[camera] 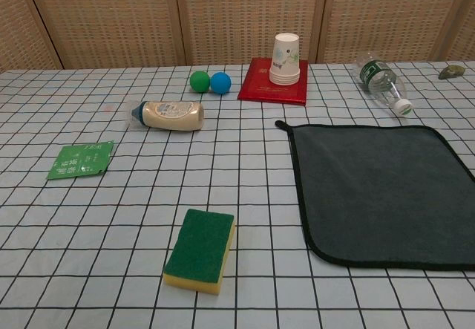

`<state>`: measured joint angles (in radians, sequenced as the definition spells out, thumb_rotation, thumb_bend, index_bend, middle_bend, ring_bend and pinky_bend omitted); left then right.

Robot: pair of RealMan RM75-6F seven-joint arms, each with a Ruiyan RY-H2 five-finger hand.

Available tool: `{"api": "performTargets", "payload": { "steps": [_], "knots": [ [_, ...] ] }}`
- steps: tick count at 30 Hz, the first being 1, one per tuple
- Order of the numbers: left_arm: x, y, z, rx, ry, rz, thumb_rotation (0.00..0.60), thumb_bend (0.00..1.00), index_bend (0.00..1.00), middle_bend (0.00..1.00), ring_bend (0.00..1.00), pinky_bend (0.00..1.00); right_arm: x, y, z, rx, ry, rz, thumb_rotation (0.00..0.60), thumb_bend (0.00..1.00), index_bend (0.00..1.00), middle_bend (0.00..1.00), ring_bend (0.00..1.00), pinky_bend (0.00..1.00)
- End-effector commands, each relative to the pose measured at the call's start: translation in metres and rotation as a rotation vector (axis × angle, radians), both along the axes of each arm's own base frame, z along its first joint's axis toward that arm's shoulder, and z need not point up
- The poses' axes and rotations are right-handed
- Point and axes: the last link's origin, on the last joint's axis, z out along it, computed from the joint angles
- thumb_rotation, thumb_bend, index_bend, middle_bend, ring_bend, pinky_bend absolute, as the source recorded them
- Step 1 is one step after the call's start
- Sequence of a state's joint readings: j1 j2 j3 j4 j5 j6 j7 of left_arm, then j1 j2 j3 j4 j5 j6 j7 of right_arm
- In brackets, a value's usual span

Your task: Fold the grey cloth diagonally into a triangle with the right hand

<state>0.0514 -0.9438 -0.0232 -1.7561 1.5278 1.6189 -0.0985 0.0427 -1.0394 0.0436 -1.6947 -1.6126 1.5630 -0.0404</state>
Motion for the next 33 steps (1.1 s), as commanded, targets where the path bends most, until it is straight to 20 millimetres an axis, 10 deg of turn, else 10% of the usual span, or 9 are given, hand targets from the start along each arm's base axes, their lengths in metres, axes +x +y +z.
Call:
{"api": "performTargets", "payload": {
  "steps": [1, 16, 33],
  "knots": [
    [0.000, 0.000, 0.000, -0.001, 0.001, 0.002, 0.600, 0.00, 0.00, 0.00, 0.00, 0.00, 0.000, 0.000, -0.002, 0.009, 0.002, -0.003, 0.600, 0.00, 0.07, 0.00, 0.00, 0.00],
    [-0.001, 0.003, -0.001, -0.002, 0.005, 0.016, 0.600, 0.00, 0.00, 0.00, 0.00, 0.00, 0.000, -0.011, -0.085, 0.366, -0.066, 0.052, 0.600, 0.08, 0.42, 0.01, 0.00, 0.00],
    [-0.007, 0.007, -0.001, -0.004, 0.001, 0.044, 0.600, 0.00, 0.00, 0.00, 0.00, 0.00, -0.019, -0.040, -0.144, 0.467, 0.095, 0.092, 0.600, 0.40, 0.46, 0.02, 0.00, 0.00]
  ]
}}
